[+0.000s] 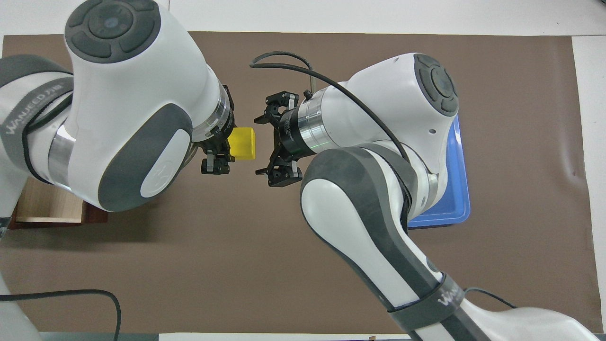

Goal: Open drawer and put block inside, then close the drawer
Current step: 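Lower the block into the drawer with the left gripper while the right gripper withdraws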

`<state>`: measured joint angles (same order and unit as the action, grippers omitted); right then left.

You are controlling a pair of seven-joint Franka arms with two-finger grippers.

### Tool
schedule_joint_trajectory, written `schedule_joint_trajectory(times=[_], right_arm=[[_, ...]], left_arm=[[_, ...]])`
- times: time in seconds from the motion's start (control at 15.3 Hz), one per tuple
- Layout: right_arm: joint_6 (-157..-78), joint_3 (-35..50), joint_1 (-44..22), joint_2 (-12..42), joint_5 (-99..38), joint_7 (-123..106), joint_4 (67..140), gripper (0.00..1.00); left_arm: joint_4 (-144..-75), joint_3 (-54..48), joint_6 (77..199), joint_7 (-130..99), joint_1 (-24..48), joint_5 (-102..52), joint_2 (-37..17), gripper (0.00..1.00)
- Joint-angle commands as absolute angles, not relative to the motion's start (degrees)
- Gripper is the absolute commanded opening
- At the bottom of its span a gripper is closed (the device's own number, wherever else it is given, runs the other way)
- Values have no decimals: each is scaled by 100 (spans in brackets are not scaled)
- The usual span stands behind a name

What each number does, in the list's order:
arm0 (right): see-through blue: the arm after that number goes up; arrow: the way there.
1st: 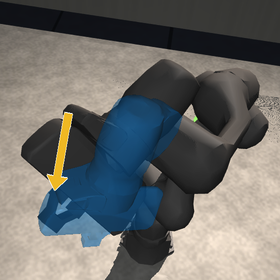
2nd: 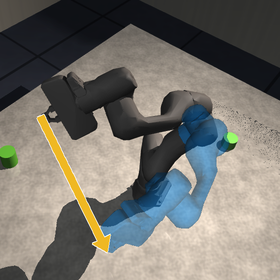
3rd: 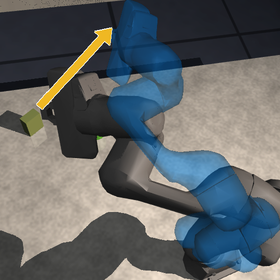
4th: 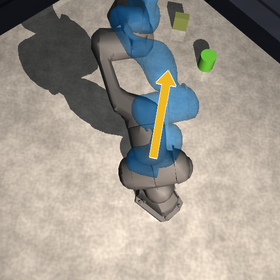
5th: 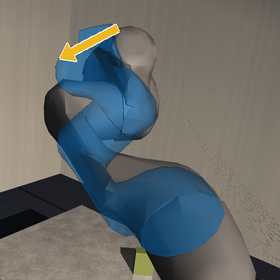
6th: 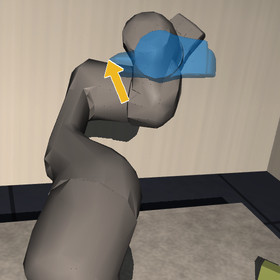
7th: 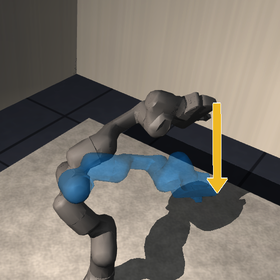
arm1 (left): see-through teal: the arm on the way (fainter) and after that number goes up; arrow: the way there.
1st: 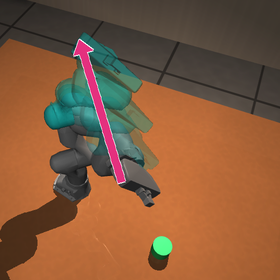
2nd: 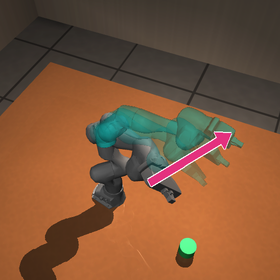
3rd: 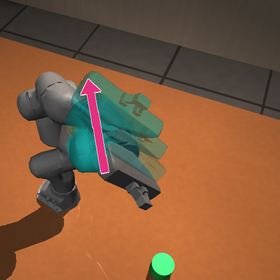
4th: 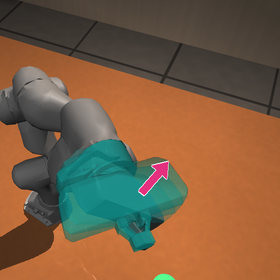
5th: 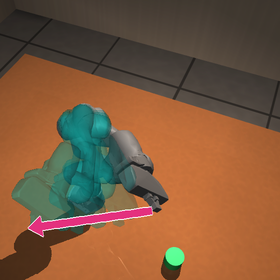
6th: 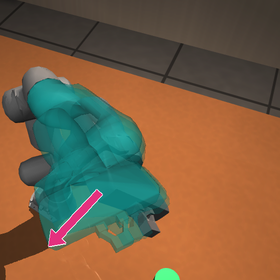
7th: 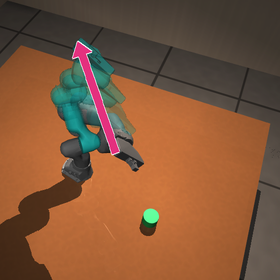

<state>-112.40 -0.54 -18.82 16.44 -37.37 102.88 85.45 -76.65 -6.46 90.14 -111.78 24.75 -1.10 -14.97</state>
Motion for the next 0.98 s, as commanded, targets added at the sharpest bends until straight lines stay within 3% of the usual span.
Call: schedule_joint_trajectory(times=[0.0,0.52,0.91], right_arm=[[-10935,0,-1294,1494,-3455,9654,8526,100],[-9275,-17,-159,1161,-2033,5544,8279,100],[-8658,-18,-35,625,-608,2421,8279,100]], left_arm=[[-7646,-633,8860,-10707,2198,-44,-1372,0],[-8226,-633,8894,-8625,591,-44,-1046,0],[-9130,-633,9754,-7226,-535,132,-678,0]])
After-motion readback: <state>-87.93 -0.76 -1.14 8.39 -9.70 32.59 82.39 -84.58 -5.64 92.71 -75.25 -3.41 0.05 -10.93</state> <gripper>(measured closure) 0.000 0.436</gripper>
